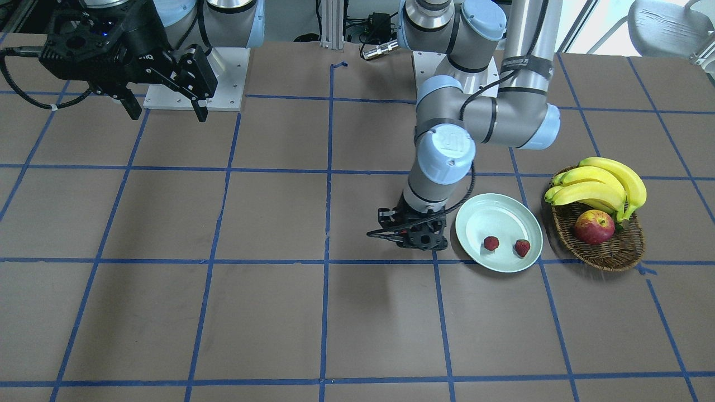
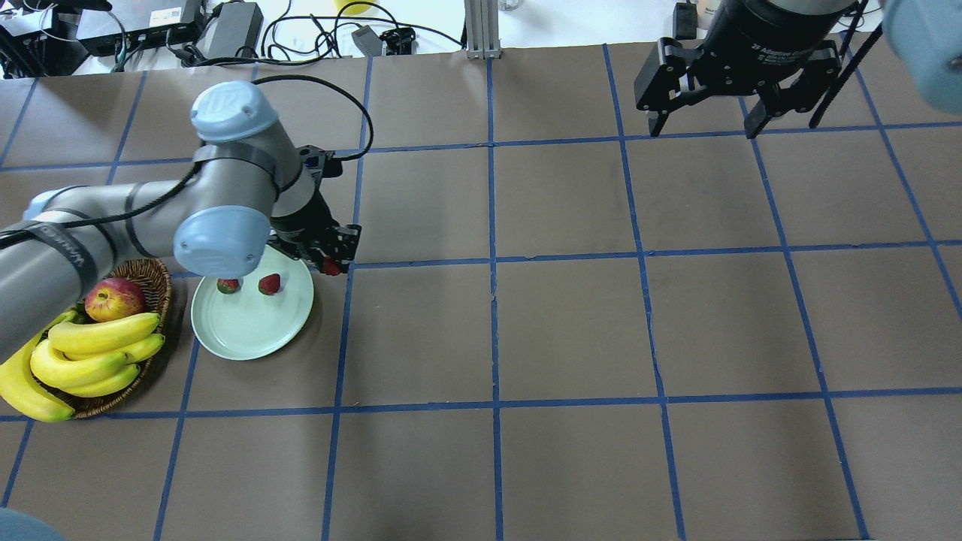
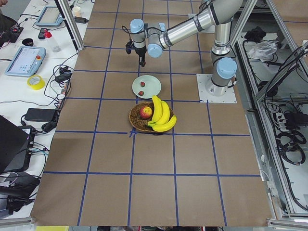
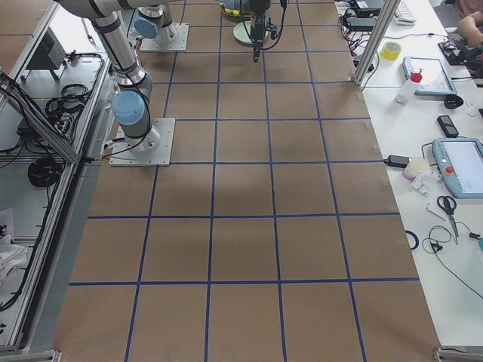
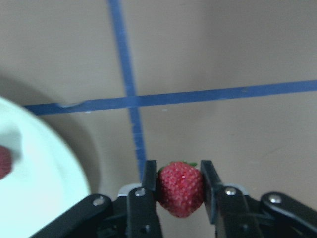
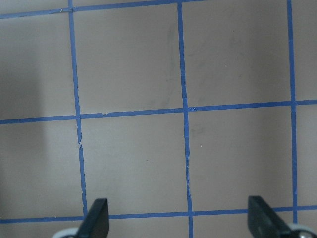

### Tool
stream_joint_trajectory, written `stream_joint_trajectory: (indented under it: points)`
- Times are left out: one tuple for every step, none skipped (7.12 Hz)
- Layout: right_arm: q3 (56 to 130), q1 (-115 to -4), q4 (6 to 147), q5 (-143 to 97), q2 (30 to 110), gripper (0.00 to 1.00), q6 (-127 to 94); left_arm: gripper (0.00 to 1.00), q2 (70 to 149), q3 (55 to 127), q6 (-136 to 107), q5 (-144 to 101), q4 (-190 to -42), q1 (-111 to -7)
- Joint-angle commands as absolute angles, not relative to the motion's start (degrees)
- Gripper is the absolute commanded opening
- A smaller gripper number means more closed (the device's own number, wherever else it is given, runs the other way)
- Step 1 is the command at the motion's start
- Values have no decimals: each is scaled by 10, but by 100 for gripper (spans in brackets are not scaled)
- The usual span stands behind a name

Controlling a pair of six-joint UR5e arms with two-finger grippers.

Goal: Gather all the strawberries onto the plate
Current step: 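Lower the strawberry into the plate with the left gripper and release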

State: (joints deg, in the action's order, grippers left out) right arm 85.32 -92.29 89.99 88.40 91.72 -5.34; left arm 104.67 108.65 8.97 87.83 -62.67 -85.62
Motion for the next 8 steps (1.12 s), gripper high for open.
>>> stream_joint_trajectory:
  points:
    - [863, -923, 915, 891, 918, 100, -49, 0, 1044, 1090, 231, 881, -655, -759]
    - [866, -923, 915, 897, 917, 100, -49, 0, 1055, 1091, 245, 879, -646, -727]
    - [869, -923, 915, 920, 918, 100, -41, 0, 1066, 1091, 254, 880, -644, -716]
    - [869, -923, 915, 916, 916, 100, -14, 0, 1084, 1093, 254, 881, -634, -715]
    - [869, -923, 915, 915, 916, 100, -14, 81, 1092, 1099, 253, 883, -616, -715]
    - [869, -923, 915, 914, 916, 100, -18, 100, 1092, 1100, 254, 886, -617, -715]
    - [869, -923, 915, 914, 916, 100, -18, 100, 1086, 1095, 252, 887, -621, -715]
    - [869, -923, 915, 914, 916, 100, -18, 100, 1065, 1087, 236, 886, -636, -722]
